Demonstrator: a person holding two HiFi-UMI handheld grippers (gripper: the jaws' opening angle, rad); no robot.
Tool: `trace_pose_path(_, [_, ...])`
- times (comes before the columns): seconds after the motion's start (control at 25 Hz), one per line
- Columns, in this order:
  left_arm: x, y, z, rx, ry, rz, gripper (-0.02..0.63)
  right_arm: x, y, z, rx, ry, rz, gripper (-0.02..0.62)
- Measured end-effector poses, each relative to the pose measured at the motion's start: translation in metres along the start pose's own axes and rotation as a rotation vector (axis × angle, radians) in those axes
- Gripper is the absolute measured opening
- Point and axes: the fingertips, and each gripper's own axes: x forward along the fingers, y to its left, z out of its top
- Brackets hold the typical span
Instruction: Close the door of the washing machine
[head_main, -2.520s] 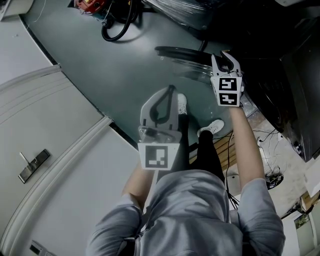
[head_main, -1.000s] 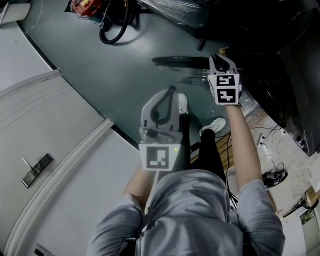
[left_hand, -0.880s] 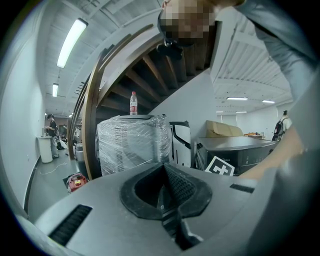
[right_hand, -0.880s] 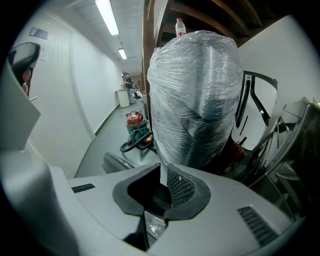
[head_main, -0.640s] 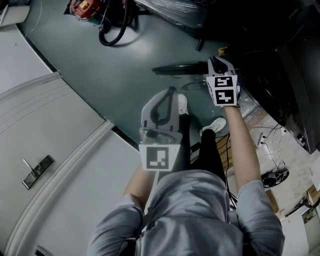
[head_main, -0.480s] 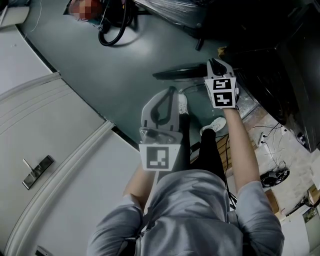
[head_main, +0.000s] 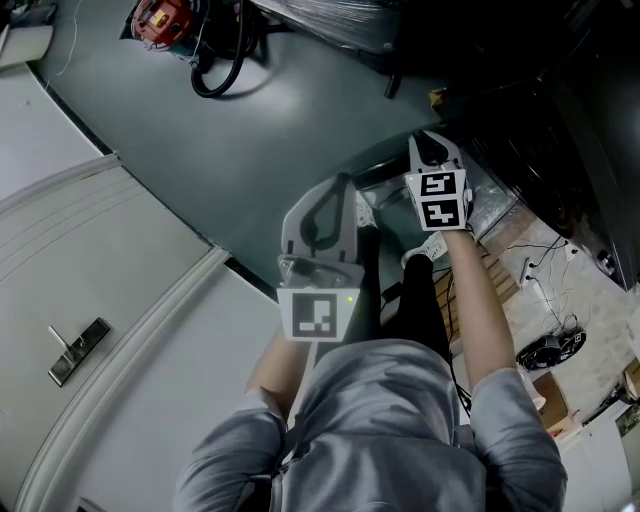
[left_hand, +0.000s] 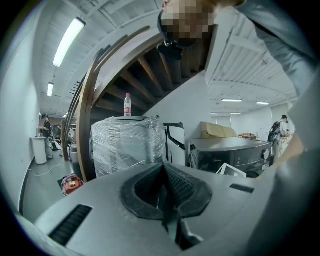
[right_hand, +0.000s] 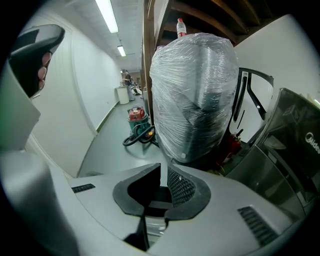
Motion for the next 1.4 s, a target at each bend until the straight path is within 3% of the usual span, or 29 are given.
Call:
trace_pose_path(0.28, [-0.001,-0.017,-0.002,0.01,0.009,-0.037,-0.003,-0.017,0.008,-0.022,0.02,-0.008,0.006,0.037])
trace_pose_path(1.0, [0.004,-0.056,0.005,0.03,-0.017,-0.113,-0.003,-0.055,0.001,-0.065,-0.055,0.011,-0.047,0.037])
trace_pose_path(1.4, [0.015,-0.084,0.013,0.045,-0.032,-0.166,-0.003,-0.075,-0.01,-0.083,-0.032,0.009,-0.069,0.037])
